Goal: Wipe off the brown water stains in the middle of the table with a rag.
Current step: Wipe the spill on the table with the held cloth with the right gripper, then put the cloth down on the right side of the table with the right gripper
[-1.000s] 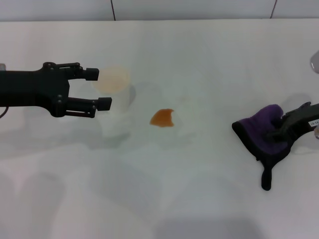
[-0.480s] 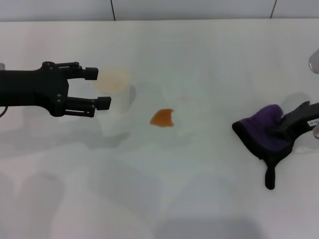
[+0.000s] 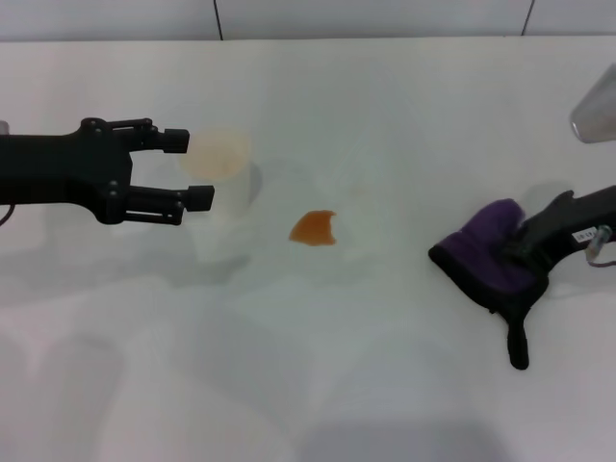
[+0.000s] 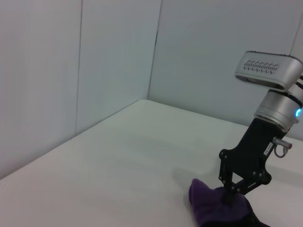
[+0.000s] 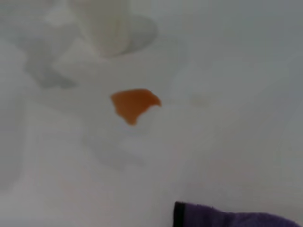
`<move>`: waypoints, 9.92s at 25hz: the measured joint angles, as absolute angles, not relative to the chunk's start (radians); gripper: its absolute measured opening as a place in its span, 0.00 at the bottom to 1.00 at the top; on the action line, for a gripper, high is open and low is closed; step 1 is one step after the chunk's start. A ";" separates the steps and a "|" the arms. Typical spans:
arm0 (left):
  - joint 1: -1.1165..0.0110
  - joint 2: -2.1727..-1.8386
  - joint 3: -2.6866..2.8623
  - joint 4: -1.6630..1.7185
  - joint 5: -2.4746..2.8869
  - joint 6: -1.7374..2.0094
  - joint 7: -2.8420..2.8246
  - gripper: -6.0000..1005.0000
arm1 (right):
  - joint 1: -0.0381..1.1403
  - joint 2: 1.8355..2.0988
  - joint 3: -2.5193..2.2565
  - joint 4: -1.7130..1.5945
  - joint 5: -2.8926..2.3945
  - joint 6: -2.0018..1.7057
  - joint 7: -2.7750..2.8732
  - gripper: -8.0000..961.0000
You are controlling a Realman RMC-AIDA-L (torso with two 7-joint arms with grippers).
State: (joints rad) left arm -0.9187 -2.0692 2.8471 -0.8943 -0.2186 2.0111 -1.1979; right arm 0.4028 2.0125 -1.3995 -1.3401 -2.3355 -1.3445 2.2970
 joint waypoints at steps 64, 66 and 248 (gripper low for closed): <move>-0.943 -2.079 2.847 -0.879 -0.205 2.003 -1.198 0.87 | 1.000 2.028 -1.818 -0.896 -2.049 -1.160 2.340 0.07; -0.945 -2.079 2.847 -0.879 -0.205 2.003 -1.198 0.87 | 1.005 2.028 -1.820 -0.891 -2.048 -1.159 2.340 0.07; -0.881 -2.076 2.845 -0.750 -0.241 1.880 -1.154 0.86 | 0.457 2.005 -1.341 -1.180 -2.288 -1.104 2.355 0.13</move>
